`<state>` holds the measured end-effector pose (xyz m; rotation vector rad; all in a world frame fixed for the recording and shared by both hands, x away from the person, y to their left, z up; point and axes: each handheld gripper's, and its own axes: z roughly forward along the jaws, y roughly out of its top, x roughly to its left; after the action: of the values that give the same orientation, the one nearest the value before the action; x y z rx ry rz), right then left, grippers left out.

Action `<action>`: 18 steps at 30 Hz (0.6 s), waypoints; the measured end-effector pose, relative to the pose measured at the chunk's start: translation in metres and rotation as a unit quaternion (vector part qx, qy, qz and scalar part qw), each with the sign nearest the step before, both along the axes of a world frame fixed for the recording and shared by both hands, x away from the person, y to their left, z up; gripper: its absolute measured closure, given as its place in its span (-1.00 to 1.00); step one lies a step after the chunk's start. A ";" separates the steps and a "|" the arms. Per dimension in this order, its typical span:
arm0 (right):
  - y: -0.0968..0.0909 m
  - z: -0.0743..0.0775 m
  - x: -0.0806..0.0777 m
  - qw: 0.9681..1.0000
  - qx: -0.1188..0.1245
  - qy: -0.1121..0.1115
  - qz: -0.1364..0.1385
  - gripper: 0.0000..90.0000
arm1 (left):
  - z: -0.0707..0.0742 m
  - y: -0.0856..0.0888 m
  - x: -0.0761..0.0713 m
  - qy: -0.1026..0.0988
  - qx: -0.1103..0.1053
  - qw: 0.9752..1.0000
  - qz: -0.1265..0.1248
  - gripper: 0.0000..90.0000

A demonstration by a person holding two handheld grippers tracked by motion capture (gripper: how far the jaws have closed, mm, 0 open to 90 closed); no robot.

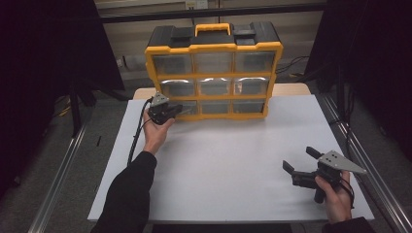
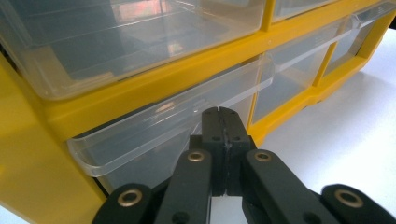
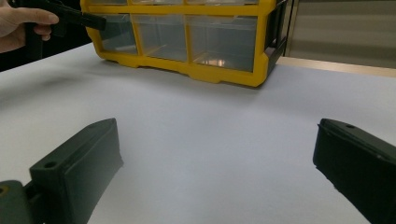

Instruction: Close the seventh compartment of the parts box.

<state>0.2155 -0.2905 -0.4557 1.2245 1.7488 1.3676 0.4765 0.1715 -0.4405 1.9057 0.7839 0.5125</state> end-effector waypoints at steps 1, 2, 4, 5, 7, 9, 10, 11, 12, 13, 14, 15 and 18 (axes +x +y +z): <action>0.000 0.000 0.000 1.000 0.002 0.002 0.000 -0.99 | 0.000 -0.001 0.000 0.004 -0.006 1.000 0.001 1.00; 0.000 -0.001 0.001 1.000 0.002 0.001 -0.001 -0.99 | -0.001 -0.001 0.001 0.000 -0.005 1.000 0.002 1.00; -0.001 -0.001 0.001 1.000 0.002 0.001 0.000 -0.99 | 0.000 -0.001 0.001 0.000 -0.009 1.000 0.004 1.00; -0.001 -0.001 0.001 1.000 0.003 0.002 0.000 -0.99 | 0.000 -0.001 0.002 0.001 -0.008 1.000 0.003 1.00; -0.001 -0.001 0.002 1.000 0.001 0.001 0.000 -0.99 | 0.000 -0.001 0.003 0.002 -0.007 1.000 0.004 1.00; 0.000 -0.001 0.002 1.000 0.002 0.001 0.001 -0.99 | 0.000 -0.001 0.004 0.004 -0.005 1.000 0.007 1.00; 0.000 -0.001 0.002 1.000 0.002 0.001 -0.001 -0.99 | 0.000 0.000 0.004 0.004 -0.005 1.000 0.012 1.00; 0.000 -0.001 0.002 1.000 0.002 0.002 0.000 -0.99 | -0.001 0.000 0.005 0.006 -0.014 1.000 0.007 1.00; 0.000 -0.001 0.002 1.000 0.003 0.001 0.000 -0.99 | 0.000 0.001 0.005 0.003 -0.010 1.000 0.010 1.00; -0.001 -0.001 0.001 1.000 0.001 -0.001 0.000 -0.99 | 0.000 0.001 0.005 0.004 -0.008 1.000 0.010 1.00; -0.001 -0.001 0.001 1.000 0.002 -0.001 -0.001 -0.99 | 0.000 0.001 0.006 0.002 -0.011 1.000 0.006 1.00; -0.001 -0.001 0.000 1.000 0.001 -0.001 -0.002 -0.99 | 0.000 0.001 0.006 0.002 -0.014 1.000 0.008 1.00; -0.001 0.000 -0.001 1.000 0.001 0.000 -0.001 -0.99 | 0.001 0.001 0.006 0.000 -0.014 1.000 0.012 1.00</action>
<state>0.2147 -0.2916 -0.4561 1.2269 1.7458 1.3685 0.4823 0.1724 -0.4393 1.8716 0.8114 0.5144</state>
